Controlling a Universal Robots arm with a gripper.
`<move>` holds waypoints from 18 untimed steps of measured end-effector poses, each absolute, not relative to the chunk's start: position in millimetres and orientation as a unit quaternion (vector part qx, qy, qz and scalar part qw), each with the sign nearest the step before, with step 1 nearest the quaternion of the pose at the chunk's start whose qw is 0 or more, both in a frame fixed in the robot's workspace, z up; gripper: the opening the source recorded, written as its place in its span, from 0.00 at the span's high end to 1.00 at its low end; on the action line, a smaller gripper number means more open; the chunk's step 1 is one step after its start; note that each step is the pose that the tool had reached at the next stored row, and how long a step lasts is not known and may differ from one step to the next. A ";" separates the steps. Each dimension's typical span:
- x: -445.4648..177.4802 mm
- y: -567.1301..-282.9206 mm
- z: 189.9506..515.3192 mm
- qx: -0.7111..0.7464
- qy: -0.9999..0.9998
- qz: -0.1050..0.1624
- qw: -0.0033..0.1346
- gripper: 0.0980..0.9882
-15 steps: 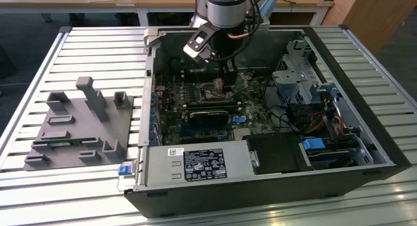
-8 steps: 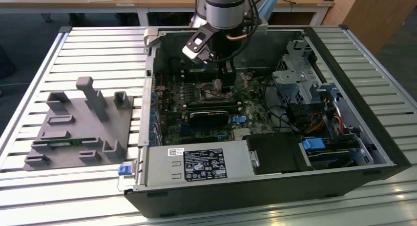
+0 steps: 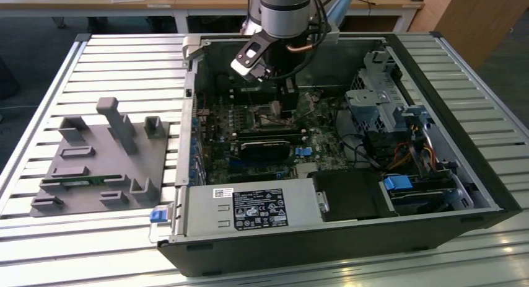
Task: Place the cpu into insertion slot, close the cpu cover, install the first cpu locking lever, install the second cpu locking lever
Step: 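Place the cpu into insertion slot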
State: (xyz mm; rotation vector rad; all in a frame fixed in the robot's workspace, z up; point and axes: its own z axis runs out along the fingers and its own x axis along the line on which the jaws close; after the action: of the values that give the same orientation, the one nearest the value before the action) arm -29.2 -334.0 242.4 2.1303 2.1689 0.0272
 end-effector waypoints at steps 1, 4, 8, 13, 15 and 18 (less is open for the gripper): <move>-29.3 -334.0 242.2 0.700 0.712 0.009 0.051 0.50; -29.5 -333.9 241.7 0.700 0.713 0.009 0.051 0.50; -30.1 -333.9 240.3 0.700 0.712 0.009 0.051 0.50; -30.1 -333.5 236.9 0.700 0.712 0.009 0.051 0.50; -30.1 -332.0 235.3 0.700 0.712 0.009 0.051 0.50; -30.1 -328.8 233.1 0.700 0.713 0.009 0.051 0.50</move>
State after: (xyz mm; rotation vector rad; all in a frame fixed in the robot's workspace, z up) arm -30.1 -328.8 233.1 2.1304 2.1691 0.0271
